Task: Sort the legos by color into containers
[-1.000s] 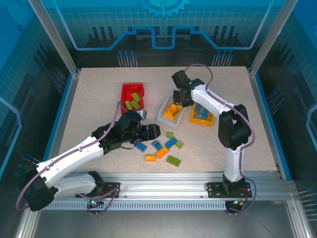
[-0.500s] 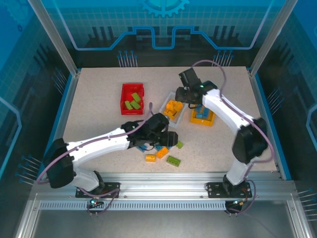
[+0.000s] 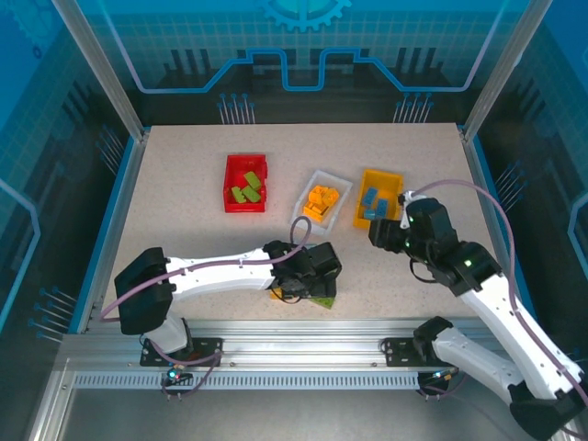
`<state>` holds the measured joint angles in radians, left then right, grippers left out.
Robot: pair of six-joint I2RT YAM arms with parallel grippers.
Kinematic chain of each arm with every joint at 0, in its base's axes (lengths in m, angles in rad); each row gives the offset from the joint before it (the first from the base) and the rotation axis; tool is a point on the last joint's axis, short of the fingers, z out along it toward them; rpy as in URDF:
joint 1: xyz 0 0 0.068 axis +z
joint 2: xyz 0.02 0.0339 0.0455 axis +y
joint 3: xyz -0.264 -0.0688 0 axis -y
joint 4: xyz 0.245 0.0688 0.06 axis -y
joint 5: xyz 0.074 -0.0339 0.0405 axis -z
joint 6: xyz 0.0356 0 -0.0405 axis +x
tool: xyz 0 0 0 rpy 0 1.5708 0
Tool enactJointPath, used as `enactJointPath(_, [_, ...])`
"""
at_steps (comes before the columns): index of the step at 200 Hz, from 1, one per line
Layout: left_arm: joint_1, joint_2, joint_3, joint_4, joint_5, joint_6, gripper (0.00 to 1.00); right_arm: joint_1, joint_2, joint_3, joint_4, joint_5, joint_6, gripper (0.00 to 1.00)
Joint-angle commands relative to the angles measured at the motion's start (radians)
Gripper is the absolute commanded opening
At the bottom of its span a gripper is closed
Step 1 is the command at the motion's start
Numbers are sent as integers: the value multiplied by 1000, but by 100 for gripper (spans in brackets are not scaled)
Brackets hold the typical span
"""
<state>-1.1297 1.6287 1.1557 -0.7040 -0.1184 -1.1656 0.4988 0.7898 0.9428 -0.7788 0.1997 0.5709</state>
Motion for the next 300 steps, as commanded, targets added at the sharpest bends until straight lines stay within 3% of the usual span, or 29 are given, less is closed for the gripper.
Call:
enactJointPath(1, [-8,23,-33,46,97,-318,81,5,-44,-23,-67,-32,14,62])
enactJointPath(20, [-8,68,-29,102,162,-458,81,6,-49,-24,-67,-67,9,62])
enactJointPath(47, [-12,128,4,118,161,-607,82,7,-70,-43,-16,-185,-33,63])
enactJointPath(84, [-9,200,49,149,158,-714,82,7,-128,-55,2,-333,-59,66])
enactJointPath(138, [8,238,52,171,140,-741,80,7,-181,-58,-45,-336,-48,66])
enactJointPath(252, [38,243,10,209,105,-715,35,7,-180,-93,-32,-350,-43,65])
enactJointPath(265, [32,211,14,192,71,-700,34,7,-183,-88,-31,-350,-42,65])
enactJointPath(270, [30,197,18,181,51,-700,29,8,-184,-88,-30,-350,-43,65])
enactJointPath(300, [49,49,40,104,-83,-546,27,7,-189,-84,-9,-369,-55,65])
